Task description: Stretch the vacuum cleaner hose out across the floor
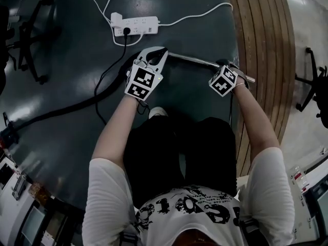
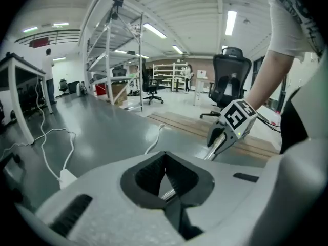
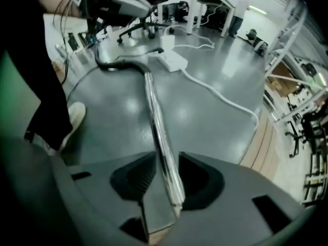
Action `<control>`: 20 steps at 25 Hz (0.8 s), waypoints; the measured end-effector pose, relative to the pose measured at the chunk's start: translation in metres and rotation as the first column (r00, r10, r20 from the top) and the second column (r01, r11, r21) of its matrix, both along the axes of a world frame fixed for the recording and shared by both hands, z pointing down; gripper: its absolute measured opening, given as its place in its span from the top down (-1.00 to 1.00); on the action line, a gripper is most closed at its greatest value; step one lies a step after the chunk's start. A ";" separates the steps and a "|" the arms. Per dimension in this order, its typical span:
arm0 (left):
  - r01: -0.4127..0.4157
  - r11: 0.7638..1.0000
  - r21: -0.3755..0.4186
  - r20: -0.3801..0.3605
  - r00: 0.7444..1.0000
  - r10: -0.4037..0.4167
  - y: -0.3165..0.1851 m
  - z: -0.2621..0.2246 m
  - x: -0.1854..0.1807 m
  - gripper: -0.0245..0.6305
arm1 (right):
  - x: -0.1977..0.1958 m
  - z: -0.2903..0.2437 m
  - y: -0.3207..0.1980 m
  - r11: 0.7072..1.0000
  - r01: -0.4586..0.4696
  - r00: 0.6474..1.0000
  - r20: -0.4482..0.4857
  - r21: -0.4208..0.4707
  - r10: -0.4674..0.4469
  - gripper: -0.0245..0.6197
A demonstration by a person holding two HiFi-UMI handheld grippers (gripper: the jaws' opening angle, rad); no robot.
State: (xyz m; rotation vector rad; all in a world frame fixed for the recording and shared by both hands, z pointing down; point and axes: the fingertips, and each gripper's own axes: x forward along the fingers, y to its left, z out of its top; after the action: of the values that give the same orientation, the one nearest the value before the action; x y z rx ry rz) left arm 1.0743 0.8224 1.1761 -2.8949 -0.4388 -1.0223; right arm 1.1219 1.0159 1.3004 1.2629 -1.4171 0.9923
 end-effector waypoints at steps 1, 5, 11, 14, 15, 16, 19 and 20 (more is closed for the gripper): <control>0.031 0.999 -0.013 -0.011 0.999 -0.032 -0.003 -0.021 0.001 0.91 | 0.006 -0.029 -0.006 0.997 -0.056 0.998 0.002 0.051 0.056 0.63; 0.146 0.987 -0.063 -0.072 0.986 -0.150 -0.016 -0.136 -0.011 0.91 | 0.019 -0.173 -0.030 0.918 -0.291 0.957 0.069 0.270 0.283 0.91; 0.387 0.904 -0.179 -0.220 0.880 -0.420 -0.062 -0.368 -0.042 0.91 | 0.005 -0.423 -0.081 0.800 -0.357 0.934 0.172 0.482 0.314 0.91; 0.459 0.867 -0.195 -0.267 0.825 -0.497 -0.080 -0.480 -0.067 0.91 | -0.019 -0.549 -0.118 0.752 -0.341 0.939 0.239 0.564 0.246 0.92; 0.474 0.860 -0.190 -0.278 0.814 -0.510 -0.083 -0.514 -0.078 0.91 | -0.030 -0.588 -0.128 0.738 -0.344 0.937 0.265 0.581 0.228 0.91; 0.485 0.854 -0.189 -0.289 0.804 -0.520 -0.086 -0.545 -0.088 0.91 | -0.039 -0.625 -0.137 0.726 -0.344 0.936 0.280 0.595 0.215 0.91; 0.517 0.830 -0.211 -0.317 0.767 -0.558 -0.101 -0.628 -0.125 0.91 | -0.066 -0.724 -0.174 0.683 -0.319 0.945 0.274 0.657 0.178 0.92; 0.534 0.819 -0.212 -0.335 0.747 -0.574 -0.111 -0.653 -0.139 0.91 | -0.074 -0.752 -0.190 0.663 -0.306 0.950 0.266 0.684 0.164 0.91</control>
State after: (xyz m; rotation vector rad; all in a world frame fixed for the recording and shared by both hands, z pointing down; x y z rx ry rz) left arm 0.9355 0.7116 0.5233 -3.2850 0.4427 -0.4145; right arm 1.0478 0.8262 0.5483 2.0206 -1.9254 0.7323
